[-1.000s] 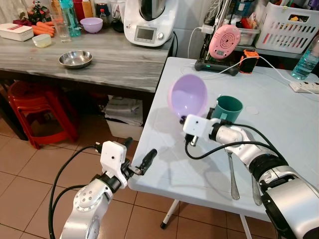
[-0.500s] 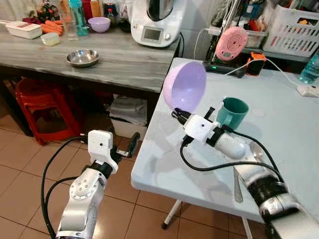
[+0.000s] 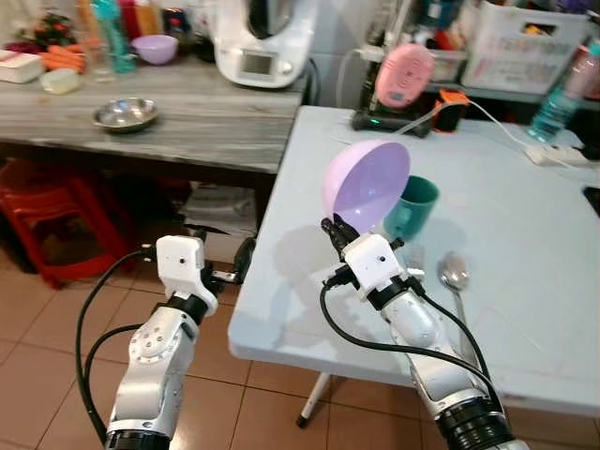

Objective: Setting the table

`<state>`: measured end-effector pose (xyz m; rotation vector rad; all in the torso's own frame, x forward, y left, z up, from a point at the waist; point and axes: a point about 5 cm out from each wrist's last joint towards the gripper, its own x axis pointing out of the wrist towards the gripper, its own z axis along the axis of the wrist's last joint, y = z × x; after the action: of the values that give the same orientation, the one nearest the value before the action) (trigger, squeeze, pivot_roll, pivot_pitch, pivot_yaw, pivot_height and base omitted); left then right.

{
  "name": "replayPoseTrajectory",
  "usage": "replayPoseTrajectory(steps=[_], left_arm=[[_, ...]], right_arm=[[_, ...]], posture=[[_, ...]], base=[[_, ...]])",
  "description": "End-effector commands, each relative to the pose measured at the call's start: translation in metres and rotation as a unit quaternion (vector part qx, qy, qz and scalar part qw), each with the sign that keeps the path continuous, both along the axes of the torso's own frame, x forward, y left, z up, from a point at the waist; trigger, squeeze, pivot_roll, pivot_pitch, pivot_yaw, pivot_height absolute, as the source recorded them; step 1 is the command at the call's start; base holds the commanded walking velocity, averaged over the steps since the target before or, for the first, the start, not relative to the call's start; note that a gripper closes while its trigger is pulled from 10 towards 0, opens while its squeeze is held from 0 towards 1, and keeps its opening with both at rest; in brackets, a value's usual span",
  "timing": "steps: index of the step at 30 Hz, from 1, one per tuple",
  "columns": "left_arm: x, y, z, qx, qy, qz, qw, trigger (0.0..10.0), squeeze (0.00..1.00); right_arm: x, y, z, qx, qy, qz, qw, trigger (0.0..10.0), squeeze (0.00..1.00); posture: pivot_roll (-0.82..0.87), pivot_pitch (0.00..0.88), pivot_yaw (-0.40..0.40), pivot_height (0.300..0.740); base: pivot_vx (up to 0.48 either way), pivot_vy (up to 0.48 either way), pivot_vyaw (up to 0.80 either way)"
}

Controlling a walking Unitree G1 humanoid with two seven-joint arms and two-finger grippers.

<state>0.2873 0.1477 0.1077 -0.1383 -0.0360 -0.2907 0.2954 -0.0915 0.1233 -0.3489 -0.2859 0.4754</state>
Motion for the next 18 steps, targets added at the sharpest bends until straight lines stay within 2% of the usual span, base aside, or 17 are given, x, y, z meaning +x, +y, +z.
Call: replayPoseTrajectory(steps=[1, 7, 18], left_arm=[[0.0021, -0.0007, 0.0018, 0.002, -0.007, -0.002, 1.0, 10.0, 0.0], [0.0016, 0.0002, 0.0016, 0.0, -0.007, -0.001, 1.0, 10.0, 0.0], [0.0033, -0.0012, 0.0021, 0.0, -0.008, -0.004, 1.0, 10.0, 0.0]], right_arm=[[-0.0026, -0.0014, 0.0106, 0.02, 0.0, -0.017, 1.0, 10.0, 0.0], [-0.0098, 0.0018, 0.0084, 0.019, 0.012, -0.016, 1.0, 10.0, 0.0], [-0.0091, 0.0058, 0.0131, 0.018, 0.02, -0.017, 0.999, 10.0, 0.0]], posture=[[0.08, 0.0, -0.012, 0.74], [0.08, 0.0, -0.013, 0.74], [0.08, 0.0, -0.01, 0.74]], base=[[0.0, 0.285, 0.0], [0.0, 0.287, 0.0], [0.0, 0.309, 0.0]])
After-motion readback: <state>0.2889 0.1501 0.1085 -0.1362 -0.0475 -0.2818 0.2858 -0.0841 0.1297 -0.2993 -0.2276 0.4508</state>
